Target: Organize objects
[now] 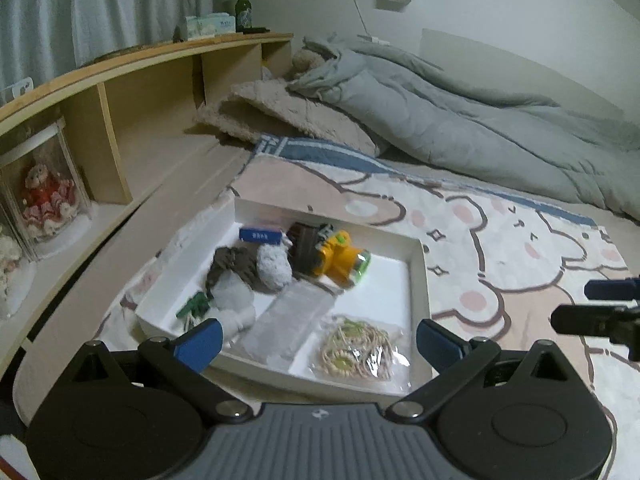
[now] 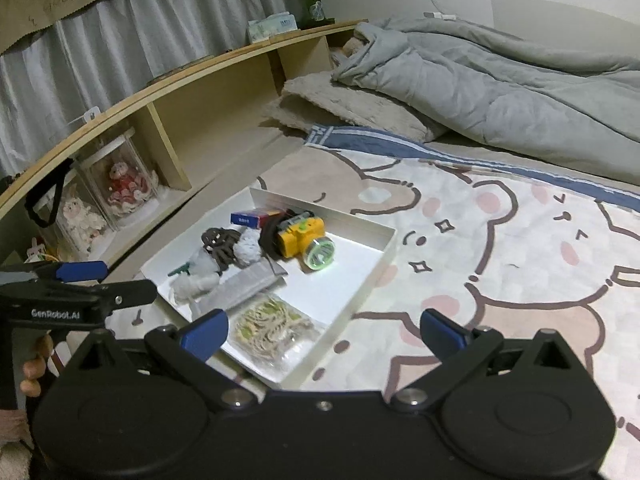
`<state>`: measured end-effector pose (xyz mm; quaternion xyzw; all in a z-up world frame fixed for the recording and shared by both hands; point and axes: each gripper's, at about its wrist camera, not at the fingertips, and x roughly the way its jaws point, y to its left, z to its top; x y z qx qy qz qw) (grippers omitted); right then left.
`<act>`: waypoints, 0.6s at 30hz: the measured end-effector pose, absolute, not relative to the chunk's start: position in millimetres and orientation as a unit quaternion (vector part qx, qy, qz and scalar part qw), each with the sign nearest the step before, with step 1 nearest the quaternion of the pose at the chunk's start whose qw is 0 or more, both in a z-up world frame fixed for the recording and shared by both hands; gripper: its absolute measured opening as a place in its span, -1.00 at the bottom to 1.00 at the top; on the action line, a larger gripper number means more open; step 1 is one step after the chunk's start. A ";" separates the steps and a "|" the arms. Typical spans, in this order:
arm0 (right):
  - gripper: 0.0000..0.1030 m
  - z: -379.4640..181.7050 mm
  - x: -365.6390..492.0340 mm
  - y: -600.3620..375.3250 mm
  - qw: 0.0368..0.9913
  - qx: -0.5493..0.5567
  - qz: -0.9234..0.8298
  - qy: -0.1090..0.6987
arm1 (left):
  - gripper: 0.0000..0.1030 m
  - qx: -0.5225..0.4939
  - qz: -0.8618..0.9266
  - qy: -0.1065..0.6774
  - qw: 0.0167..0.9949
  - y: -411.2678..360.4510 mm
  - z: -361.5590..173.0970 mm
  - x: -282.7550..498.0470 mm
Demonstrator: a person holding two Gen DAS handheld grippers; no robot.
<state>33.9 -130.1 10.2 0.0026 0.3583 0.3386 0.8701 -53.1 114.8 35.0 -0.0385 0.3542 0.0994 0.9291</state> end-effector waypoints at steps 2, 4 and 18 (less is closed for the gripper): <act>1.00 8.9 32.5 -134.6 0.869 -0.003 0.338 0.361 | 0.99 -0.039 0.096 0.359 0.927 111.1 32.1 -56.6; 1.00 8.4 31.2 -137.5 0.869 -0.006 0.337 0.363 | 0.99 -0.032 0.096 0.360 0.927 106.2 29.6 -60.6; 1.00 -9.4 26.1 -145.9 0.865 -0.016 0.336 0.374 | 1.00 -0.048 0.100 0.361 0.926 101.5 21.8 -72.6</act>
